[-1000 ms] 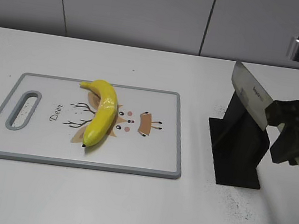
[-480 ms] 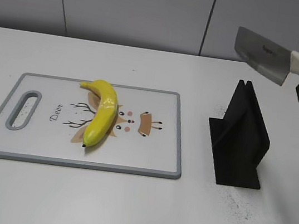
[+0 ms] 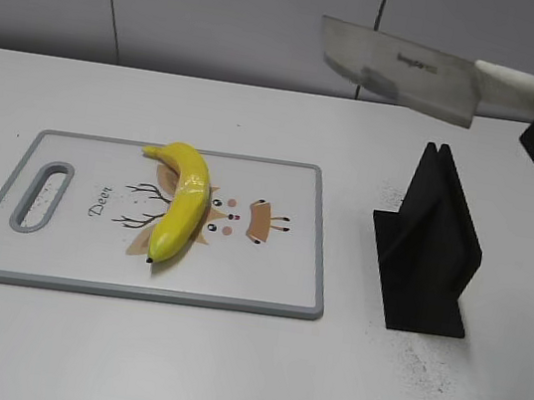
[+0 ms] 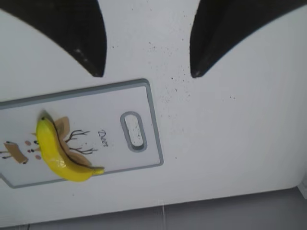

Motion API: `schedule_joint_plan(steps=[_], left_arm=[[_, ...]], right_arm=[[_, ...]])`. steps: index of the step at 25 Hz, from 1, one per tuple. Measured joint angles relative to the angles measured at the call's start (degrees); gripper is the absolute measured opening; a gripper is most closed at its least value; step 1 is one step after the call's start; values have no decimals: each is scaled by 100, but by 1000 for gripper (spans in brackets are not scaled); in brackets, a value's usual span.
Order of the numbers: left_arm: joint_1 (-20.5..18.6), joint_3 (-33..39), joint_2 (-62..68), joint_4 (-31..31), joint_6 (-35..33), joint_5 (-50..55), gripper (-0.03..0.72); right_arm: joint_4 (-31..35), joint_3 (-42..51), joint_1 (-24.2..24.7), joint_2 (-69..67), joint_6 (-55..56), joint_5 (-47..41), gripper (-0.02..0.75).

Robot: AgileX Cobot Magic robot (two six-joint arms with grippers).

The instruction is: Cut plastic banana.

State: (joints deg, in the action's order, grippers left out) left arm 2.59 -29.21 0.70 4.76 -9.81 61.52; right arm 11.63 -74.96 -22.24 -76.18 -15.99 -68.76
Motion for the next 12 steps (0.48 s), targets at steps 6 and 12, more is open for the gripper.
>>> schedule_joint_plan(steps=[6, 12], left_arm=[[0, -113, 536, 493, -818, -201, 534], [0, -374, 1897, 1090, -1868, -591, 534]], right_arm=[[881, -36, 0, -493, -2385, 26, 162], [1087, -169, 0, -1013, -3724, 504, 162]])
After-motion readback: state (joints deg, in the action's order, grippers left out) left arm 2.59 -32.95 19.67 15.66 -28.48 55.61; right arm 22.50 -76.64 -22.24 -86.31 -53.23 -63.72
